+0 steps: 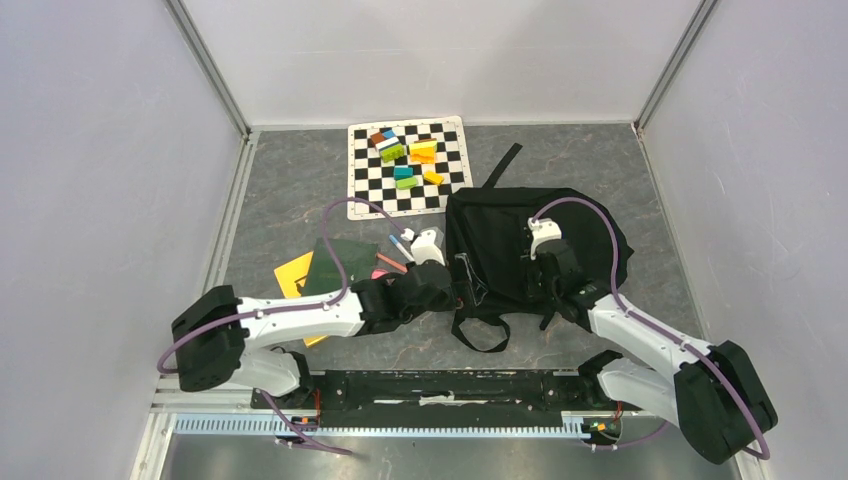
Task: Pack the student bag
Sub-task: Adjust the student bag at the center of the board.
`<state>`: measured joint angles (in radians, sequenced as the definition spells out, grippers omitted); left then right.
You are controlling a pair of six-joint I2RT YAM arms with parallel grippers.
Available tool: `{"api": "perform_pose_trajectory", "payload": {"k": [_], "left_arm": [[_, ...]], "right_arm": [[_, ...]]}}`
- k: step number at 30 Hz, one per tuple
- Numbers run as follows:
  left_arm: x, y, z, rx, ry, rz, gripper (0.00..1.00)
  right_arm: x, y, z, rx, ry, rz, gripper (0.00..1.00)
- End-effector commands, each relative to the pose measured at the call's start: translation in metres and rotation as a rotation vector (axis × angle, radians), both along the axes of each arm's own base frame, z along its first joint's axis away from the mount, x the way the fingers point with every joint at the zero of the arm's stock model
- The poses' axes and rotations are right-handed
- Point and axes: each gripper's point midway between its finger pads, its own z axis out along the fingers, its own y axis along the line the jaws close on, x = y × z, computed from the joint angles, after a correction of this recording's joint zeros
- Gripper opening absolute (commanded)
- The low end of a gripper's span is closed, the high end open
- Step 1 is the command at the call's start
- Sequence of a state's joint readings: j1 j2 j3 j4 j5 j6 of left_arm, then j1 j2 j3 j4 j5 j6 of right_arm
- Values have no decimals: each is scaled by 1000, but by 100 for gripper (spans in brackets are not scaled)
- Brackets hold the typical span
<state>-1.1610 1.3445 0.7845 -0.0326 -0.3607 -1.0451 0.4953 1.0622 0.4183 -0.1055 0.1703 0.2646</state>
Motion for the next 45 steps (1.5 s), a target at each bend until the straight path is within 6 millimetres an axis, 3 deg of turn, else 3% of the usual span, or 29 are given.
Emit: {"api": "perform_pose_trajectory", "payload": {"k": [1, 6, 10, 13, 16, 19, 21, 25, 29, 33, 38, 45], "left_arm": [[11, -8, 6, 49, -43, 5, 100], [12, -3, -7, 112, -43, 7, 98], [13, -4, -13, 104, -51, 3, 81], [14, -9, -13, 100, -69, -16, 63], [16, -12, -8, 117, -105, -47, 37], [15, -17, 7, 131, -163, -117, 12], [13, -26, 27, 112, -230, -189, 2], [11, -29, 71, 113, -365, -291, 2], [13, -8, 102, 177, -443, -294, 2], [19, 21, 125, 254, -419, -251, 2], [32, 59, 135, 297, -348, -161, 2], [59, 125, 126, 335, -309, -31, 2]], "right_arm": [[-8, 4, -4, 32, 16, 14, 0], [-9, 0, -1, 29, 0, -1, 0], [-9, -3, 3, 33, -19, -19, 0], [-11, -4, 6, 45, -22, -27, 1], [-11, -7, 10, 48, -38, -48, 0], [-10, -7, 16, 54, -60, -49, 0], [-8, -6, 25, 66, -79, -45, 0], [-4, 1, 58, 96, -132, -33, 0], [-1, 8, 90, 144, -190, -28, 0], [1, 21, 102, 191, -204, -18, 0], [1, 57, 100, 245, -209, 40, 0], [-4, 110, 102, 238, -213, 137, 0]]}}
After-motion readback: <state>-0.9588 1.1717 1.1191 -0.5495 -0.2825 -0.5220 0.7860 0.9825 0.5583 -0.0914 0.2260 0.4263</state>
